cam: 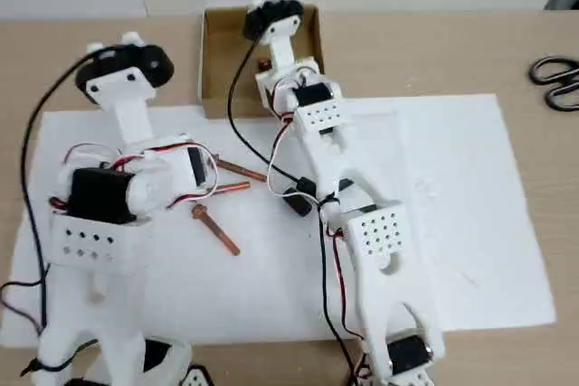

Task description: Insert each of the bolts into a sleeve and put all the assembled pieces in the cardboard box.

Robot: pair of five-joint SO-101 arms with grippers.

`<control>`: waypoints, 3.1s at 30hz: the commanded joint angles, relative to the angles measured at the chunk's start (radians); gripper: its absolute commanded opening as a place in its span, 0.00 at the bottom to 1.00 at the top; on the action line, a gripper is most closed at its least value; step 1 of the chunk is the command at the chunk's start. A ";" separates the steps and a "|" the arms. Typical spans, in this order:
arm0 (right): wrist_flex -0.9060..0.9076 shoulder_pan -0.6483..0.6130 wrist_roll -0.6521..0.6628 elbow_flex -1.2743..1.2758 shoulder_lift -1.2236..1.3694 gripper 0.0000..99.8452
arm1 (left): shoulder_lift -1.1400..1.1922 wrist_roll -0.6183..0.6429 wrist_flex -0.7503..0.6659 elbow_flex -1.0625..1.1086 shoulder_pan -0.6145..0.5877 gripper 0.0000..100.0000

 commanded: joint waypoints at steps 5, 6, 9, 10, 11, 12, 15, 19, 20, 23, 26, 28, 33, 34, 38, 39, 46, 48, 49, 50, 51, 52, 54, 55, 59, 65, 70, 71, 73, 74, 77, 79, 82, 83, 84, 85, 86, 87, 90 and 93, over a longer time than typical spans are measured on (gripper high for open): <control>0.068 0.008 0.008 -0.058 -0.248 0.21 | -0.009 0.005 -0.015 -0.004 -0.006 0.01; 0.110 0.010 0.008 -0.058 -0.278 0.21 | -0.009 0.005 -0.015 -0.007 -0.006 0.01; 0.286 0.010 0.006 -0.058 -0.374 0.21 | -0.011 0.005 -0.014 -0.010 -0.006 0.01; 0.355 0.010 0.006 -0.058 -0.403 0.21 | -0.018 0.006 -0.014 -0.010 -0.006 0.01; 0.423 0.012 0.006 -0.058 -0.427 0.21 | -0.029 0.006 -0.014 -0.010 -0.006 0.01; 0.490 0.012 0.006 -0.058 -0.452 0.21 | -0.041 0.006 -0.015 -0.008 -0.006 0.01; 0.690 0.013 0.006 -0.058 -0.506 0.21 | -0.063 0.006 -0.018 -0.007 -0.006 0.01; 0.881 0.013 -0.008 -0.058 -0.536 0.21 | -0.074 0.006 -0.015 -0.005 -0.006 0.01; 0.921 0.013 -0.032 -0.058 -0.536 0.21 | -0.074 0.006 -0.015 -0.005 -0.006 0.01; 1.027 0.013 -0.123 -0.057 -0.538 0.21 | -0.074 0.006 -0.015 -0.005 -0.006 0.01; 1.043 0.018 -0.233 -0.037 -0.539 0.21 | -0.074 0.006 -0.015 -0.005 -0.006 0.01; 1.043 0.015 -0.279 -0.026 -0.539 0.21 | -0.074 0.006 -0.015 -0.005 -0.006 0.01; 1.046 0.004 -0.489 0.014 -0.541 0.21 | -0.074 0.006 -0.014 -0.005 -0.006 0.01; 1.046 0.004 -0.542 0.020 -0.541 0.21 | -0.074 0.006 -0.011 -0.005 -0.006 0.01; 1.047 0.002 -0.684 0.052 -0.541 0.21 | -0.074 0.006 0.035 -0.005 -0.006 0.01; 1.047 0.001 -0.701 0.064 -0.541 0.21 | -0.074 0.006 0.044 -0.005 -0.006 0.01; 1.049 -0.002 -0.815 0.123 -0.541 0.21 | -0.072 0.005 0.037 -0.005 -0.061 0.01; 1.049 -0.012 -0.841 0.160 -0.541 0.21 | -0.072 0.005 0.005 -0.005 -0.103 0.01; 1.049 -0.016 -0.853 0.180 -0.541 0.21 | -0.072 0.005 -0.012 -0.005 -0.126 0.01; 1.049 -0.018 -0.867 0.199 -0.541 0.21 | -0.072 0.005 -0.026 -0.005 -0.146 0.01; 1.049 -0.019 -0.884 0.210 -0.541 0.21 | -0.072 0.005 -0.038 -0.005 -0.167 0.01; 1.049 -0.019 -0.896 0.215 -0.541 0.21 | -0.069 0.005 -0.044 -0.005 -0.186 0.01; 1.049 -0.013 -0.905 0.215 -0.541 0.21 | -0.066 0.005 -0.051 -0.004 -0.216 0.01; 1.049 -0.012 -0.905 0.215 -0.541 0.21 | -0.066 0.005 -0.051 -0.004 -0.226 0.01; 1.049 -0.012 -0.907 0.216 -0.541 0.21 | -0.071 0.005 -0.078 0.051 -0.233 0.01; 1.046 0.010 -0.914 0.218 -0.530 0.21 | -0.074 0.005 -0.199 0.193 -0.235 0.01; 1.044 0.073 -0.928 0.221 -0.529 0.21 | -0.072 0.005 -0.235 0.202 -0.230 0.01; 1.043 0.082 -0.928 0.233 -0.529 0.21 | -0.071 0.005 -0.242 0.202 -0.229 0.01; 1.041 0.091 -0.928 0.269 -0.529 0.21 | -0.066 0.005 -0.262 0.203 -0.229 0.01; 1.041 0.091 -0.930 0.293 -0.529 0.21 | -0.066 0.005 -0.272 0.203 -0.229 0.01; 1.040 0.077 -0.930 0.356 -0.529 0.21 | -0.072 0.005 -0.311 0.229 -0.229 0.01; 1.038 0.070 -0.930 0.364 -0.527 0.21 | -0.072 0.005 -0.331 0.252 -0.229 0.01; 1.021 0.068 -0.930 0.364 -0.516 0.21 | -0.072 0.005 -0.341 0.274 -0.229 0.01; 1.021 0.068 -0.930 0.364 -0.507 0.21 | -0.074 0.005 -0.341 0.277 -0.229 0.01; 1.021 0.068 -0.930 0.364 -0.492 0.21 | -0.074 0.005 -0.341 0.278 -0.229 0.01; 1.021 0.070 -0.930 0.364 -0.476 0.21 | -0.074 0.005 -0.341 0.278 -0.229 0.01; 1.020 0.071 -0.930 0.362 -0.460 0.21 | -0.074 0.005 -0.339 0.278 -0.229 0.01; 1.017 0.071 -0.930 0.361 -0.444 0.21 | -0.074 0.005 -0.339 0.278 -0.229 0.01; 0.987 0.070 -0.930 0.361 -0.403 0.21 | -0.074 0.005 -0.339 0.278 -0.229 0.01; 0.955 0.071 -0.928 0.361 -0.377 0.20 | -0.074 0.005 -0.338 0.278 -0.229 0.01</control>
